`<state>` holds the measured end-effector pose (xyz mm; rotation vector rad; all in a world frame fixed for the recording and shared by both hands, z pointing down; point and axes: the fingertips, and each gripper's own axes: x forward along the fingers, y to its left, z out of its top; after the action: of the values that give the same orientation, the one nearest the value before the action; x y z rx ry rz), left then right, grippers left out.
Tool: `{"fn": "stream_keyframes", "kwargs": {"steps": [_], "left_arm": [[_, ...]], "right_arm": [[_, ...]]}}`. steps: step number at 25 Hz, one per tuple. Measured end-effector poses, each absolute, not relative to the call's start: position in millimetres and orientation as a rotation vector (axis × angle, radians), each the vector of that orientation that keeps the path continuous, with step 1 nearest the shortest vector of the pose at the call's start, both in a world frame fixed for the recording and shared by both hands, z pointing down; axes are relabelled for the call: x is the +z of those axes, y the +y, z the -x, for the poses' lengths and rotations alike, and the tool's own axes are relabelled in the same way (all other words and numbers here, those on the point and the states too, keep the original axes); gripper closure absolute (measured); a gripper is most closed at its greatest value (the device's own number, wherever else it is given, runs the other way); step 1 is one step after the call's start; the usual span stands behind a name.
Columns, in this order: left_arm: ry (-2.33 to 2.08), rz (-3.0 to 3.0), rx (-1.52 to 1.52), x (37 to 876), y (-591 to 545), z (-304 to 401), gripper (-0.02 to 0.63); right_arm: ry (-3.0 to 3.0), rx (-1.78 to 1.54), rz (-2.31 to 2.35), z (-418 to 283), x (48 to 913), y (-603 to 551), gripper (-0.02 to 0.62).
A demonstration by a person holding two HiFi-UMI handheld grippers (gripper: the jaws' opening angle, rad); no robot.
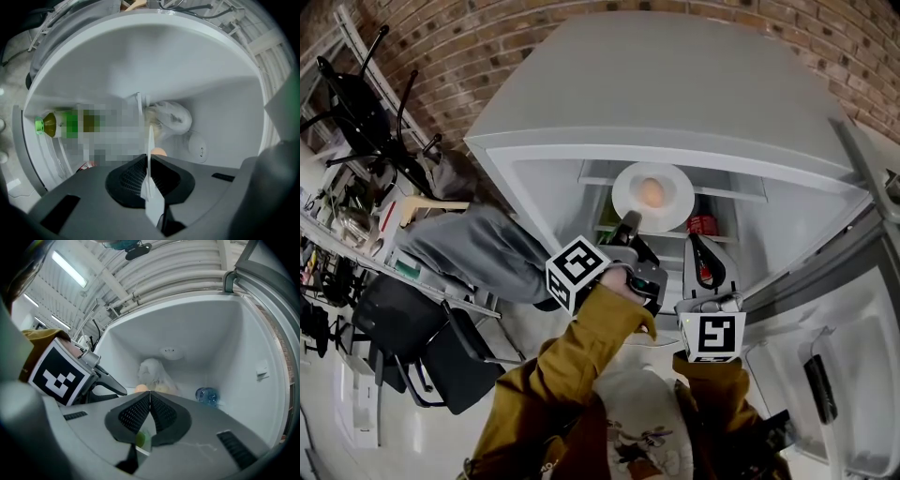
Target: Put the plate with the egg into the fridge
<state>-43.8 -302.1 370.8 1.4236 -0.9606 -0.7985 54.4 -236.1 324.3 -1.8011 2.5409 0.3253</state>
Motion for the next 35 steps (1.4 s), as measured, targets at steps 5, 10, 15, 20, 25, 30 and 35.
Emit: {"fn": "stream_keyframes", "kwargs": {"steps": [5, 10, 15, 20, 25, 30, 35], "left_arm": [[-0.953, -1.422, -0.802, 367, -310, 43, 0.589], [-0.95, -1.416, -0.804, 365, -319, 42, 0.589], [-0.952, -1.408, -0.804, 365, -326, 40, 0.589], [-0.956, -1.397, -0.808, 366, -333, 37, 0.589], [-0.961, -1.388, -0.811, 368, -338, 37, 0.589], [-0.963, -1.385, -0.801, 371, -343, 35, 0.589], [-0.97, -1.377, -0.802, 374, -348, 34, 0.588]], "right_arm": [[2.546, 0.343, 1.799, -53, 323, -239, 0.589], [2.553, 0.345, 1.812, -54, 322, -241, 0.589], [2.538, 0.316, 1.82, -58, 322, -246, 0.589], [2.545, 0.315, 1.822, -61, 322, -250, 0.589], [2.518, 0.338, 1.807, -62, 318, -254, 0.589], [2.526, 0.314, 1.827, -67, 322, -257, 0.589], [2.526, 0.313, 1.834, -70, 325, -259, 0.589]]}}
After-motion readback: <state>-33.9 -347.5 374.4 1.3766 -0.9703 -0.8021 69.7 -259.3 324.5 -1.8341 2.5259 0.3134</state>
